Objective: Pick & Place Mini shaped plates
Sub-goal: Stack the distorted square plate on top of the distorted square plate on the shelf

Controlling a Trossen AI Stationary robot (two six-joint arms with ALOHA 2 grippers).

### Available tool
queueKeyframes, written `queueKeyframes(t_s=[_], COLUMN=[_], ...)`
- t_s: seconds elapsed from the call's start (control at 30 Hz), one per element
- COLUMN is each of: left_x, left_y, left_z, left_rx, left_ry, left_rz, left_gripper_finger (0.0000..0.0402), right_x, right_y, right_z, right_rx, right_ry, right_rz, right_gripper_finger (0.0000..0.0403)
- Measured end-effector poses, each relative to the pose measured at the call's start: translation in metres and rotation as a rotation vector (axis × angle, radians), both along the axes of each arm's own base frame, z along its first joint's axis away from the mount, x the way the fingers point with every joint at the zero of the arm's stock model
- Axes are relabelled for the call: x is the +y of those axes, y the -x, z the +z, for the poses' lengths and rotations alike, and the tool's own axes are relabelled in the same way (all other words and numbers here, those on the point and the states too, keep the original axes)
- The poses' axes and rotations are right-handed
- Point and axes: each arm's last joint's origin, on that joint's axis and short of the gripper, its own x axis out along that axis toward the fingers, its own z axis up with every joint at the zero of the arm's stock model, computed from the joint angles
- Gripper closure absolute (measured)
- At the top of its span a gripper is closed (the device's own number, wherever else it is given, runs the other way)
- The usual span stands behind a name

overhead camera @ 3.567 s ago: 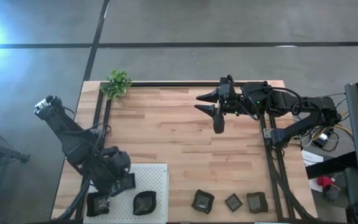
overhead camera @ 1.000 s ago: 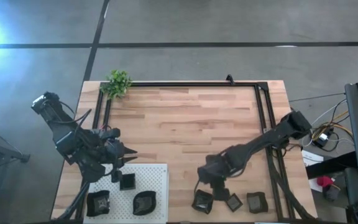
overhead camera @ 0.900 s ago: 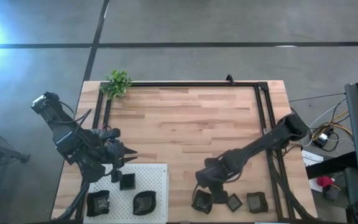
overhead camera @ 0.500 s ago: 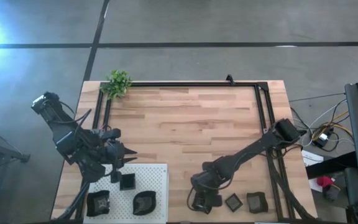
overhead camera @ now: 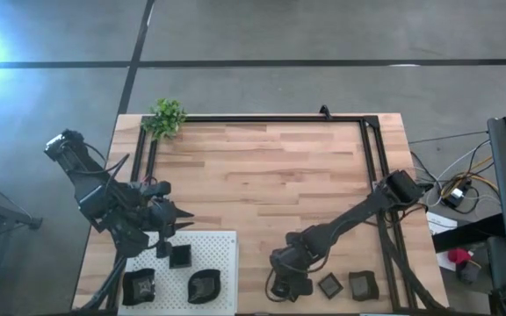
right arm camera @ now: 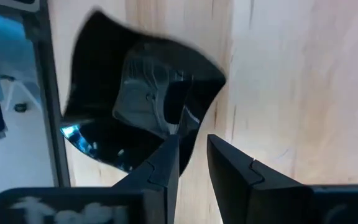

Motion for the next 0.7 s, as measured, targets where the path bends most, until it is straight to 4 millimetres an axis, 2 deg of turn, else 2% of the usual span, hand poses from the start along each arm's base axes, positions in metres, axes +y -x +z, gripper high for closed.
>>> queueKeyframes(t_s=[0.23, 0.4, 0.53, 0.7], left_x=[0.0, 0.0, 0.0, -0.001], left_y=[0.0, 0.0, 0.0, 0.0], left_z=[0.001, 0.001, 0.001, 0.0], left_rx=[-0.006, -0.005, -0.005, -0.005], left_ry=[0.002, 0.002, 0.002, 0.001], left_rz=[-0.003, -0.003, -0.004, -0.004], left_gripper_finger=[0.0323, 0.0323, 0.0323, 0.0323], right_x=[0.008, 0.009, 0.01, 0.01], right_y=[0.001, 0.001, 0.0, -0.001], right_z=[-0.014, -0.014, -0.013, -0.009], right_rx=[0.029, 0.033, 0.031, 0.026], right_ry=[0.015, 0.003, -0.014, -0.03], right_rz=[0.016, -0.027, -0.072, -0.106], right_gripper_finger=[0.0329, 0.0343, 0.0386, 0.0394])
